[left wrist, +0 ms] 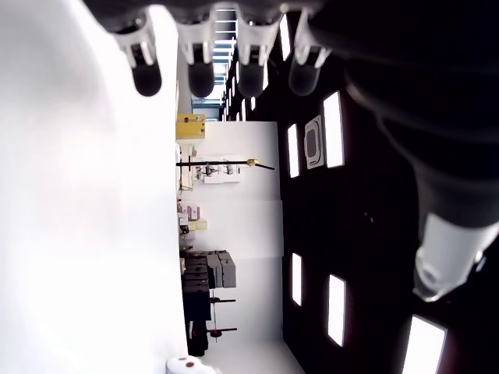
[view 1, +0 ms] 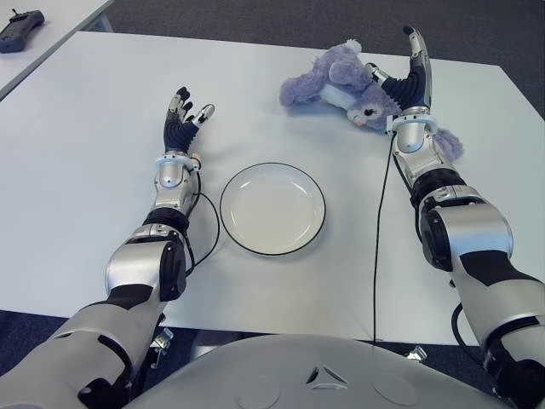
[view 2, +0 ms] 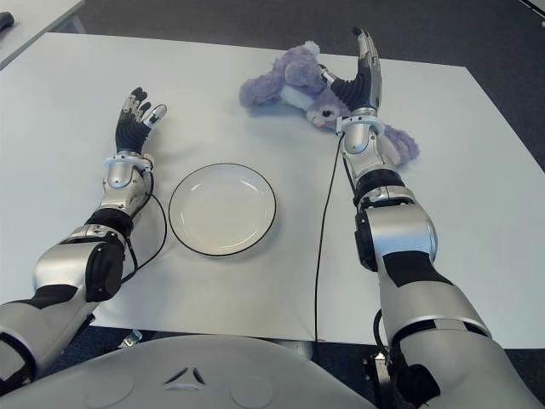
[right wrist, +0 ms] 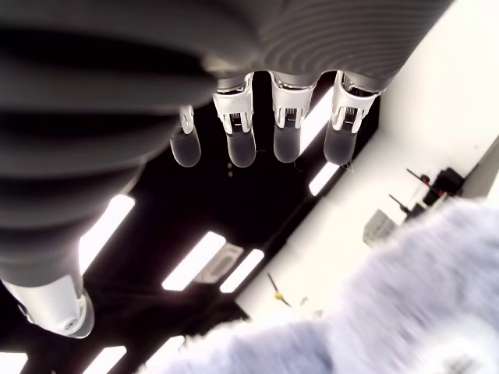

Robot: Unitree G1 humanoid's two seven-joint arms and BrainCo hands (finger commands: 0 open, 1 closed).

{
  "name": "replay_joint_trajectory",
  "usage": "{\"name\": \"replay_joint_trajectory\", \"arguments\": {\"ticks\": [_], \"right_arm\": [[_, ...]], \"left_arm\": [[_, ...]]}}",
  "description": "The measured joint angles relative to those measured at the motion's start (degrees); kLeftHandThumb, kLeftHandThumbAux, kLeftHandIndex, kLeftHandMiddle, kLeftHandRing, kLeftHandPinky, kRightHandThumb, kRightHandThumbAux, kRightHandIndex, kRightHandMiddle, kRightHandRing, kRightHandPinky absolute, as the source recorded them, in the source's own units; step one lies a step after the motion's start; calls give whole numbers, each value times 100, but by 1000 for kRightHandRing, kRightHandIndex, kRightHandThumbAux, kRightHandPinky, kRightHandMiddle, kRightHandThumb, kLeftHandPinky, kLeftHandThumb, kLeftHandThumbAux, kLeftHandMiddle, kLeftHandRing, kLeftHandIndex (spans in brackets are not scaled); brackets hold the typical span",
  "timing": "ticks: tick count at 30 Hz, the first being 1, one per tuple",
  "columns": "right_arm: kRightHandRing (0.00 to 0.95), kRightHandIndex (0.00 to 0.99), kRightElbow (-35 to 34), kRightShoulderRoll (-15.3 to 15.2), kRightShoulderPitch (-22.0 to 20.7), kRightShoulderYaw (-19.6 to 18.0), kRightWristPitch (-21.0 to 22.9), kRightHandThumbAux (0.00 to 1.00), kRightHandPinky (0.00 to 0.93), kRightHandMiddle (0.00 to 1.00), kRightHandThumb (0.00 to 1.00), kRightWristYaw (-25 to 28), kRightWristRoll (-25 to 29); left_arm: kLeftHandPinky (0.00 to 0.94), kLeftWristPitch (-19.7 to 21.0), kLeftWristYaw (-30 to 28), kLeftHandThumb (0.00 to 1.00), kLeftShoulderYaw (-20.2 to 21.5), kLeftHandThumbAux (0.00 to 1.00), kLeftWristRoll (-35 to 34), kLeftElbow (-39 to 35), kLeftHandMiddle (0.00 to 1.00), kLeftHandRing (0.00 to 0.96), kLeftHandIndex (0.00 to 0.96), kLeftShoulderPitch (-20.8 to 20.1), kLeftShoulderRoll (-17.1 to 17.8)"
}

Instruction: Put the doll into the plate.

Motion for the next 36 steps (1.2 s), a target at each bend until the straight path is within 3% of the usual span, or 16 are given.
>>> {"name": "replay_joint_trajectory", "arguments": {"ticks": [23,32,36], "right_arm": [[21,8,-12,2,-9,-71,-68,554,27,31,229,22,97],[36,38,-11,-16,-49,-71,-54,505,24,59,180,308,104],[8,20,18,-122,-166,18,171,476,0,32,141,567,55]], "left_arm": [[0,0,0,0,9,601,0,0,24,0,0,-1,0],[0,0,0,0,9,609,0,0,27,0,0,0,0],[0,0,0,0,7,603,0,0,27,0,0,-3,-2]]}}
